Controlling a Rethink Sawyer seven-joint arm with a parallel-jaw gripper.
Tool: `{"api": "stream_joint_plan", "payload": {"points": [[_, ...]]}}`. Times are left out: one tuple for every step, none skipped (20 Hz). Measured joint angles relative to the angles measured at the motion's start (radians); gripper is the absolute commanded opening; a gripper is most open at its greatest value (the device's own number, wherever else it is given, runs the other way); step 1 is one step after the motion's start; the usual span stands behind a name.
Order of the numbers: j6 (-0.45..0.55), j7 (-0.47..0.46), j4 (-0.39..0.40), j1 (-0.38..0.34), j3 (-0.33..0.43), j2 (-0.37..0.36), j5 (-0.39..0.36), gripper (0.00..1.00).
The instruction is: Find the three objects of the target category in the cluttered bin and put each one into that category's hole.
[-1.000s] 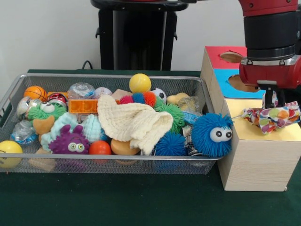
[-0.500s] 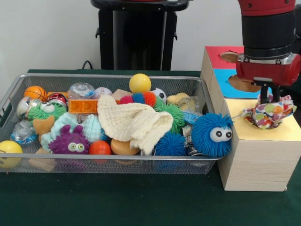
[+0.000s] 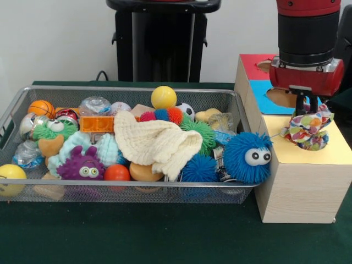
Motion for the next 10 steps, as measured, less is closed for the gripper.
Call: {"api": "stream_joint_plan", "payload": {"points": [[0.0, 0.0, 0.0, 0.001, -0.001, 0.0, -0.001, 0.0], [-0.001, 0.0, -0.001, 0.004, -0.004, 0.001, -0.002, 0.0], [-0.003, 0.0, -0.001, 0.006, -0.006, 0.001, -0.002, 0.0], [-0.013, 0.0, -0.001, 0.014, -0.012, 0.001, -0.002, 0.0], [-0.019, 0.0, -0.001, 0.018, -0.015, 0.002, -0.002, 0.0], [-0.027, 0.0, -0.001, 0.023, -0.021, 0.003, -0.002, 0.0], [-0.035, 0.0, -0.001, 0.028, -0.027, 0.004, -0.002, 0.0], [-0.044, 0.0, -0.001, 0.034, -0.032, 0.006, -0.002, 0.0], [-0.051, 0.0, -0.001, 0.038, -0.036, 0.007, -0.002, 0.0], [-0.058, 0.0, -0.001, 0.043, -0.039, 0.009, -0.002, 0.0]]}}
